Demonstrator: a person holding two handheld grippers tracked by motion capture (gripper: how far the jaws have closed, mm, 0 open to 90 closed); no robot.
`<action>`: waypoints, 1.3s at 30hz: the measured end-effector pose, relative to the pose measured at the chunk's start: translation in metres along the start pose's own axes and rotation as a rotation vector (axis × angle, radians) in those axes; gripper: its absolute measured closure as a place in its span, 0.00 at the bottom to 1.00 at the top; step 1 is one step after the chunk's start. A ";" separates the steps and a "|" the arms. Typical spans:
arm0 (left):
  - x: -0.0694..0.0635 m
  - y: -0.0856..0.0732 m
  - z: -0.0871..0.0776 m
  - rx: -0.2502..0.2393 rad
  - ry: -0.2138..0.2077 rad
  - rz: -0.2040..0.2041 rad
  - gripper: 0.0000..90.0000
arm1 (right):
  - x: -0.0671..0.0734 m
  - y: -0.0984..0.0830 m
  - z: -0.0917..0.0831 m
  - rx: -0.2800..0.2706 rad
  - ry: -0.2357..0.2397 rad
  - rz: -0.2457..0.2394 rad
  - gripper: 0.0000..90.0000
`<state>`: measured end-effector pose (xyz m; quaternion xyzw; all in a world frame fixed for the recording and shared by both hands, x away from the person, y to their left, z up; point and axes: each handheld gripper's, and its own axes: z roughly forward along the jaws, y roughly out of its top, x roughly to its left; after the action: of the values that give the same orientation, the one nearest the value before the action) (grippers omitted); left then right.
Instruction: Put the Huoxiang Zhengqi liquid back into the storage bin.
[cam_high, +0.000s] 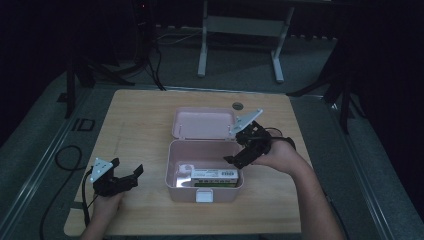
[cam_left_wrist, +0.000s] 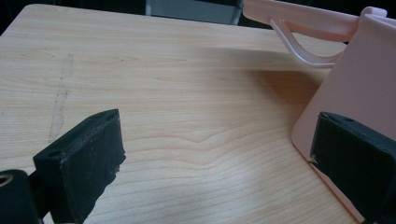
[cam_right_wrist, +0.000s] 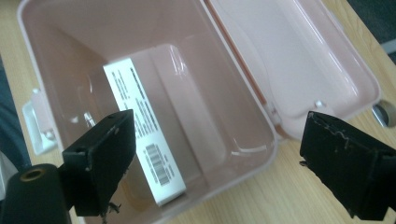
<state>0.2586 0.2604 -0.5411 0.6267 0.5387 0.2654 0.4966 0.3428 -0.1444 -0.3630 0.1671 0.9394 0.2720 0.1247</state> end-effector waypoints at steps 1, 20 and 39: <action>0.000 0.000 0.000 0.001 0.000 0.001 0.03 | 0.000 -0.003 -0.001 -0.004 -0.008 0.008 0.12; -0.003 -0.001 0.001 0.007 0.007 0.022 0.03 | -0.011 -0.061 -0.026 -0.169 -0.158 0.192 0.12; -0.004 -0.001 0.001 0.011 0.011 0.029 0.03 | -0.005 -0.137 -0.026 -0.216 -0.300 0.377 0.12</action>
<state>0.2579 0.2562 -0.5415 0.6358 0.5336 0.2731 0.4861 0.3052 -0.2679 -0.4166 0.3635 0.8282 0.3613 0.2269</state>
